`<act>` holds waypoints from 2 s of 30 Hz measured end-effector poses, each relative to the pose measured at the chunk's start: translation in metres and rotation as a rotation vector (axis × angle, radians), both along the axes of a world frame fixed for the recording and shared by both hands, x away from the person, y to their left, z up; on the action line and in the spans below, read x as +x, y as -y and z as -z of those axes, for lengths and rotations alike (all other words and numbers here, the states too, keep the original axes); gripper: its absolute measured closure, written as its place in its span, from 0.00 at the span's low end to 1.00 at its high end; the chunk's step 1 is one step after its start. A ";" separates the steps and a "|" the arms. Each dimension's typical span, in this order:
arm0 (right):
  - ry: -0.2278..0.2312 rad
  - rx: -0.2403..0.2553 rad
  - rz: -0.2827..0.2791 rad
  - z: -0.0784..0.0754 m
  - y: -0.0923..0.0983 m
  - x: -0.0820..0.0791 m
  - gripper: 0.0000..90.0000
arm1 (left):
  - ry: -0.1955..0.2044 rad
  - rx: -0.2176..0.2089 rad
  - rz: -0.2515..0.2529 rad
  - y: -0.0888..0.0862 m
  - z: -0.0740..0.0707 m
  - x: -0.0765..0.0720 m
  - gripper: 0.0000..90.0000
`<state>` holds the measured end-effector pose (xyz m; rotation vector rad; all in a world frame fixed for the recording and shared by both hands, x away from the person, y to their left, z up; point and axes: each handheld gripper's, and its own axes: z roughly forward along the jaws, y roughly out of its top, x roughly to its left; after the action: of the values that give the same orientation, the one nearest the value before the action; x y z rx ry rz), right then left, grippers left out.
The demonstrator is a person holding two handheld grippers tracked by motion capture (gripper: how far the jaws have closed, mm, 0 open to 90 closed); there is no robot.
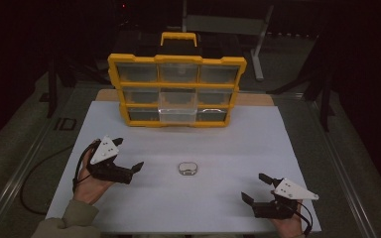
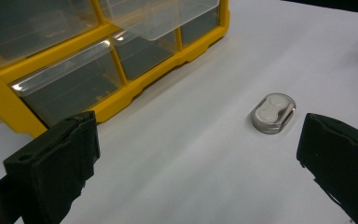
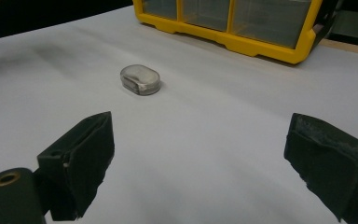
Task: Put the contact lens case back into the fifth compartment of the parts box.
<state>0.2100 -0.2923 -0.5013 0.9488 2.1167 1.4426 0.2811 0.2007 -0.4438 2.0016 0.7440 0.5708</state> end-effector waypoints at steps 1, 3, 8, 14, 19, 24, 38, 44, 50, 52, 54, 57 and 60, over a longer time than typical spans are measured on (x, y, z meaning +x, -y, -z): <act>0.000 0.001 0.000 0.000 0.000 0.000 0.09 | 0.000 0.000 0.000 0.000 0.000 0.000 0.00; 0.000 0.001 0.000 0.000 0.000 0.000 0.09 | -0.002 0.002 0.003 0.001 0.000 0.001 0.00; 0.000 0.002 0.000 0.000 0.001 0.000 0.09 | -0.008 0.021 0.017 0.006 -0.001 0.006 0.00; 0.001 0.000 -0.002 0.000 0.000 0.000 0.09 | -0.019 0.033 0.032 0.009 -0.002 0.009 0.00; 0.001 0.001 -0.004 0.000 0.000 0.000 0.09 | -0.025 0.043 0.046 0.012 -0.003 0.011 0.00; 0.000 0.001 -0.006 0.000 0.000 0.000 0.09 | -0.031 0.052 0.060 0.018 -0.003 0.015 0.00; 0.002 -0.005 -0.012 0.000 0.000 0.000 0.09 | -0.066 0.092 0.107 0.031 0.000 0.025 0.00; 0.000 -0.007 -0.013 0.000 0.000 0.001 0.09 | -0.076 0.114 0.124 0.036 0.001 0.028 0.00; -0.002 -0.005 -0.013 0.001 0.000 0.001 0.09 | -0.084 0.132 0.146 0.042 0.002 0.033 0.00; -0.001 -0.007 -0.014 0.001 0.000 0.001 0.09 | -0.087 0.137 0.153 0.044 0.003 0.034 0.00; -0.002 -0.004 -0.013 0.001 0.000 0.001 0.09 | -0.089 0.140 0.158 0.045 0.003 0.034 0.00; -0.003 -0.005 -0.014 0.001 0.000 0.001 0.09 | -0.092 0.144 0.163 0.048 0.004 0.036 0.00; -0.006 -0.006 -0.014 0.001 0.000 0.001 0.09 | -0.094 0.148 0.171 0.050 0.004 0.037 0.00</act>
<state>0.2108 -0.2920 -0.5021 0.9386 2.1349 1.4414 0.3183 0.1506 -0.4479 2.2170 0.5930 0.4444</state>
